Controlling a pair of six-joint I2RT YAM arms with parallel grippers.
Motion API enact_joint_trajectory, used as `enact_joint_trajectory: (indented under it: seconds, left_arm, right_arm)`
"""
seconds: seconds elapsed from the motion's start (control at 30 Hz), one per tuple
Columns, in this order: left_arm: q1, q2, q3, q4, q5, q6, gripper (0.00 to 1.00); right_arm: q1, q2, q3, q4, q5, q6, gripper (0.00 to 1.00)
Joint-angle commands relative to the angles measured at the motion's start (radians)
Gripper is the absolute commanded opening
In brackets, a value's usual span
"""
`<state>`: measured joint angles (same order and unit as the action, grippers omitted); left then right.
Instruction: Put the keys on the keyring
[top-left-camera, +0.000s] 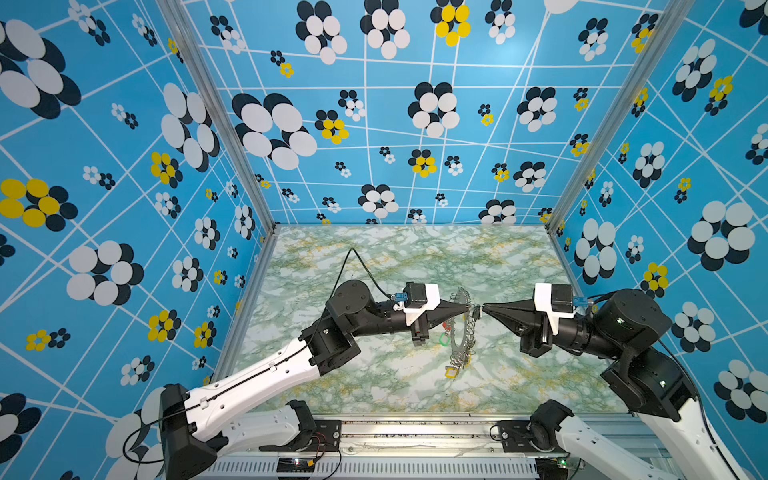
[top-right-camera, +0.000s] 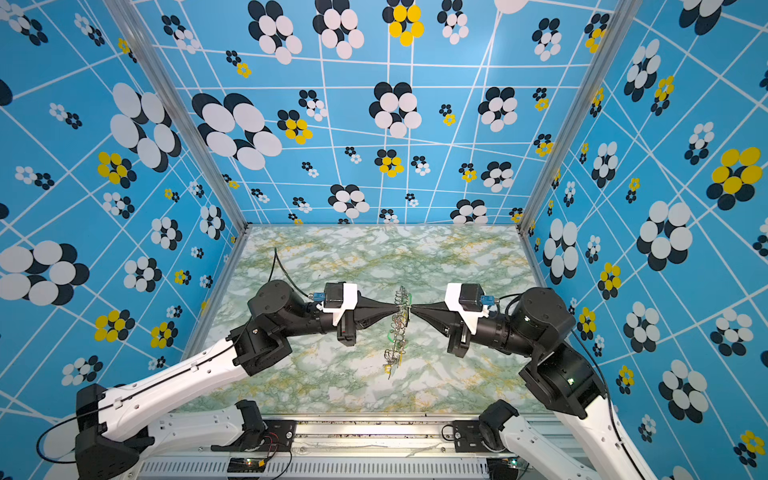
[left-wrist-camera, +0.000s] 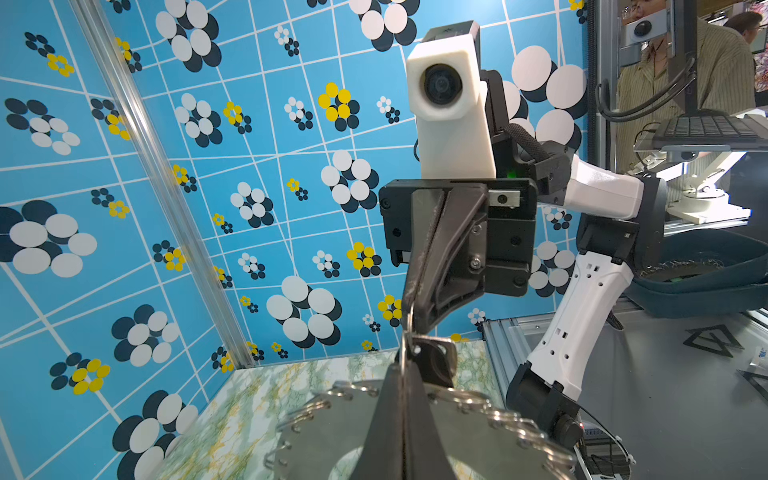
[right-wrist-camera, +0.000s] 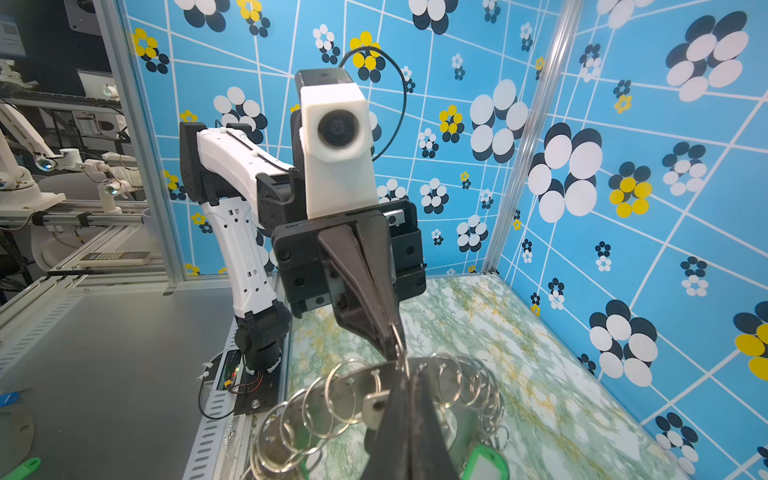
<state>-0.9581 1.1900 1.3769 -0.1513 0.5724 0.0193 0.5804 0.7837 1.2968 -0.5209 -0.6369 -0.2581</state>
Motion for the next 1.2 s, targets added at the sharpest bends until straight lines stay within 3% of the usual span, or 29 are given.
enact_joint_trajectory:
  seconds: [0.0,0.73,0.97,1.17]
  left_arm:
    - [-0.014,-0.012,0.033,0.064,0.02,0.012,0.0]
    - [-0.026,-0.032,0.011,0.078,-0.01,0.029,0.0]
    - [-0.034,-0.111,-0.203,0.345,-0.065,0.108,0.0]
    - [-0.035,-0.122,-0.26,0.392,-0.046,0.116,0.0]
  right_arm:
    - [0.004,0.007,0.014,0.002,0.02,-0.001,0.0]
    - [0.006,0.002,0.015,0.008,0.054,0.014,0.0]
    - [0.004,-0.047,-0.047,0.086,0.025,0.037,0.0]
    - [0.006,-0.1,-0.121,0.124,0.016,0.047,0.0]
